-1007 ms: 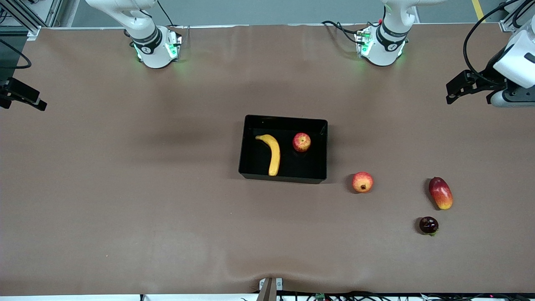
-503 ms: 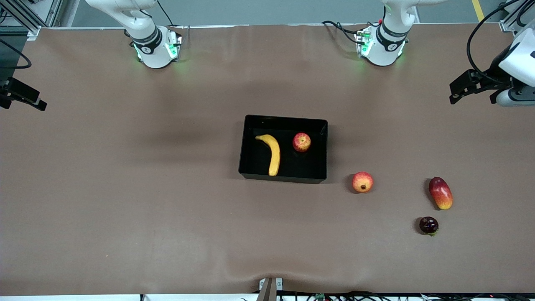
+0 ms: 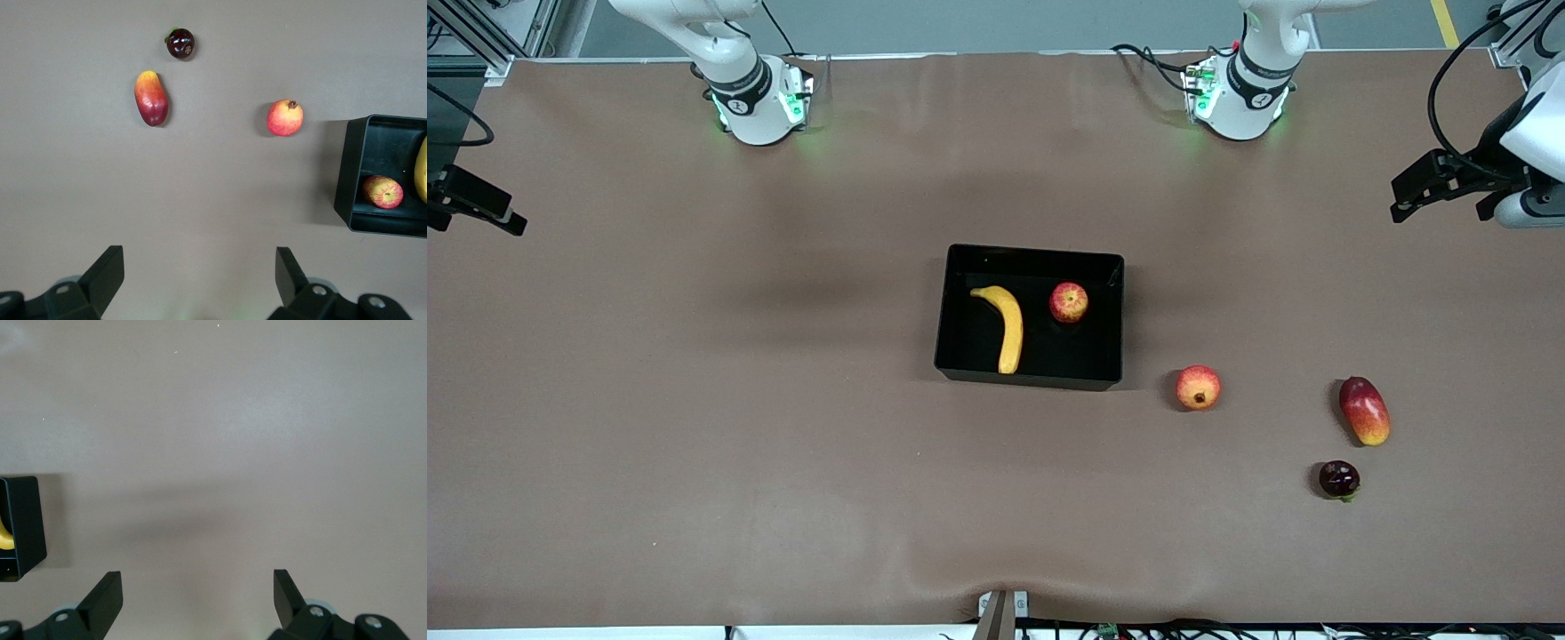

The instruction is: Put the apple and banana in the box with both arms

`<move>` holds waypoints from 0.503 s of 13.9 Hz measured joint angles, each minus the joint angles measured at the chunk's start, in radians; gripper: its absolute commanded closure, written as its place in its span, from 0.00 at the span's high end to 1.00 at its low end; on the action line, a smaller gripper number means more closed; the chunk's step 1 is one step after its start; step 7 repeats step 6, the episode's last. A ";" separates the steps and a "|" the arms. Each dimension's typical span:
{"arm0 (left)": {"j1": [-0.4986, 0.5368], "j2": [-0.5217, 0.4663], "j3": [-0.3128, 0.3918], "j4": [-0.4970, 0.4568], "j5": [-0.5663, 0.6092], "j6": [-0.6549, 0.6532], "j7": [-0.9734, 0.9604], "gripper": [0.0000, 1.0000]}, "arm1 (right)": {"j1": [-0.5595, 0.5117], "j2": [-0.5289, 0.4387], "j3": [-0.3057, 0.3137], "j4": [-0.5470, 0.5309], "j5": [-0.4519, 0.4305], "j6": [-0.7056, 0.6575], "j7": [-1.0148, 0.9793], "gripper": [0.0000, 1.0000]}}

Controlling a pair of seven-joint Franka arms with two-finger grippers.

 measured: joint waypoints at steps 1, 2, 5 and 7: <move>0.000 0.000 0.000 0.000 0.000 0.000 0.000 1.00 | 0.000 0.000 0.001 0.000 0.000 0.000 0.000 1.00; 0.000 0.000 0.000 0.000 0.000 0.000 0.000 1.00 | 0.000 0.001 0.001 0.000 0.000 0.000 0.000 1.00; 0.000 0.001 -0.002 0.000 0.000 0.000 -0.058 1.00 | 0.000 0.002 0.000 0.000 0.000 0.000 0.000 1.00; -0.001 0.001 -0.003 0.000 0.000 0.000 -0.071 1.00 | 0.000 0.002 0.000 0.000 0.000 0.000 0.000 1.00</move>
